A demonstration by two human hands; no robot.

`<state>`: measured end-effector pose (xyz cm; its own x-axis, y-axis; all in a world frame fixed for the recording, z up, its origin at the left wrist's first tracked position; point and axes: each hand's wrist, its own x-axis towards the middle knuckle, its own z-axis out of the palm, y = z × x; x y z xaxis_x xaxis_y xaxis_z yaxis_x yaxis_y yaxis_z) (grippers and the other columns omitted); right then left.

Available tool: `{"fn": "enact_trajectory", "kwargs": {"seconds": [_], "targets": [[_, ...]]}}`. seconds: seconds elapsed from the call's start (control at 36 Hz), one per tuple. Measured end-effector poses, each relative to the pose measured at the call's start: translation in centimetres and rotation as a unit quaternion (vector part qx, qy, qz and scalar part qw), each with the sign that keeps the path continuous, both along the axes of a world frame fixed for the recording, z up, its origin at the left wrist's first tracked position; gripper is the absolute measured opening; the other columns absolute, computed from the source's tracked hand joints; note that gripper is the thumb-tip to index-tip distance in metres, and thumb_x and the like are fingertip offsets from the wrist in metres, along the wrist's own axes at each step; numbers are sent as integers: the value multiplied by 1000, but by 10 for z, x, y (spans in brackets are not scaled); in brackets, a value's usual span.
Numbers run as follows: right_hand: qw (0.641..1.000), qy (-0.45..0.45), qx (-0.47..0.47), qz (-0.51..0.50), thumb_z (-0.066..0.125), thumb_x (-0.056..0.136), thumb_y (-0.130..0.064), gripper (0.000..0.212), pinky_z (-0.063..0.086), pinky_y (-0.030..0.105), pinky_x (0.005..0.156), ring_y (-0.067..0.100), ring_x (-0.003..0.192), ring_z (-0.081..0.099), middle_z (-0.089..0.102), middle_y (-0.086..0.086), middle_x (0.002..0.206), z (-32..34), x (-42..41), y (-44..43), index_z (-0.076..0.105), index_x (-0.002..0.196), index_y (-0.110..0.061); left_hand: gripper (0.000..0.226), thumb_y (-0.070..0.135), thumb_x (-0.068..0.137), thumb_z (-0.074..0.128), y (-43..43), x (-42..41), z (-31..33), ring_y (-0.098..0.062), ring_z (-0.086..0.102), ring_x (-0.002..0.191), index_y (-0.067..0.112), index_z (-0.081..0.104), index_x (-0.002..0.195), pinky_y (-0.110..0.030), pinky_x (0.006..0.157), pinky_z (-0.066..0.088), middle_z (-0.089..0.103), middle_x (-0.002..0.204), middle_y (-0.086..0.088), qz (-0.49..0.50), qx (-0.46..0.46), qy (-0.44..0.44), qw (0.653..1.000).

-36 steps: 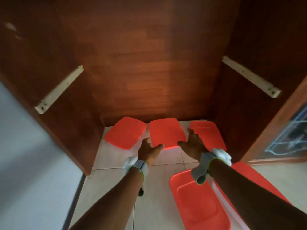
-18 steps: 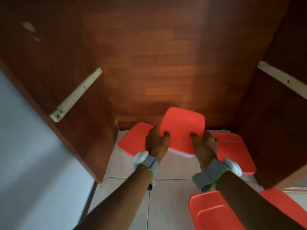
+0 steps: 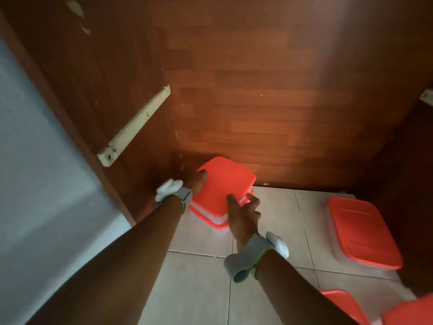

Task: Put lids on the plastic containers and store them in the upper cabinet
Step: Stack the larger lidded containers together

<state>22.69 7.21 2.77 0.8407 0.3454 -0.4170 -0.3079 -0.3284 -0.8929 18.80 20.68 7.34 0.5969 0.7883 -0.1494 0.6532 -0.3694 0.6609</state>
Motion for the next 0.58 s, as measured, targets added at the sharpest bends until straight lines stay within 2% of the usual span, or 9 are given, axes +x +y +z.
{"fn": "enact_trajectory", "kwargs": {"seconds": [0.06, 0.11, 0.17, 0.22, 0.28, 0.36, 0.45, 0.5, 0.58], "targets": [[999, 18, 37, -1, 50, 58, -64, 80, 46, 53, 99, 41, 116, 51, 42, 14, 135, -4, 0, 0, 30, 131, -36, 55, 30, 103, 46, 1, -3, 2, -23, 22, 150, 9, 32, 152, -28, 119, 15, 26, 161, -10, -1, -52, -37, 998], [999, 19, 43, 8, 46, 48, -67, 86, 47, 55, 98, 39, 117, 52, 47, 11, 133, -11, 5, 1, 30, 128, -38, 49, 35, 99, 54, -1, -9, 4, -22, 36, 143, 18, 45, 144, -38, 119, 27, 40, 153, -4, 41, -147, -82, 985], [999, 12, 37, 12, 44, 48, -67, 87, 46, 55, 99, 38, 117, 55, 53, 11, 131, -12, 14, -4, 33, 129, -37, 32, 41, 95, 57, -7, -12, 6, -25, 54, 126, 26, 54, 123, -44, 107, 43, 54, 139, -3, 85, -250, -80, 961], [999, -25, 32, 7, 46, 58, -65, 79, 47, 51, 99, 38, 114, 58, 60, 14, 128, -10, 27, -12, 43, 130, -31, 26, 41, 93, 56, -20, -17, 10, -26, 62, 100, 21, 55, 109, -45, 91, 51, 63, 116, -7, 96, -336, -57, 935], [997, -73, -8, 27, 42, 69, -64, 73, 46, 47, 101, 36, 113, 60, 63, 14, 125, -11, 51, -24, 52, 129, -25, 38, 42, 86, 59, -36, -24, 6, -28, 63, 81, 14, 58, 111, -44, 79, 57, 64, 96, -11, 75, -373, -17, 925], [984, -125, -45, 116, 49, 68, -79, 65, 45, 41, 100, 20, 99, 58, 64, 2, 104, -2, 93, -44, 65, 100, -24, 76, 46, 65, 73, -65, -35, -7, -37, 72, 93, 5, 56, 127, -50, 86, 58, 66, 105, -20, 18, -475, 2, 880], [978, -122, 34, 165, 73, 50, -63, 46, 45, 26, 76, 2, 66, 54, 61, -13, 72, 12, 117, -54, 57, 69, -25, 75, 43, 63, 76, -98, -34, -22, -40, 73, 95, 13, 51, 127, -51, 89, 57, 64, 108, -20, 25, -552, -40, 833], [971, -143, 27, 189, 71, 77, -35, 20, 41, 27, 74, 3, 64, 51, 57, -10, 72, 17, 124, -55, 56, 69, -23, 58, 41, 72, 73, -118, -30, -30, -40, 73, 94, 14, 53, 119, -50, 90, 57, 69, 98, -17, 39, -561, -63, 825], [955, -193, -29, 224, 64, 88, -17, 21, 42, 26, 73, 10, 73, 54, 61, -5, 80, 11, 136, -53, 61, 69, -25, 56, 41, 75, 72, -136, -26, -35, -39, 75, 90, 16, 51, 121, -47, 86, 58, 65, 94, -11, 63, -572, -92, 813]]}}
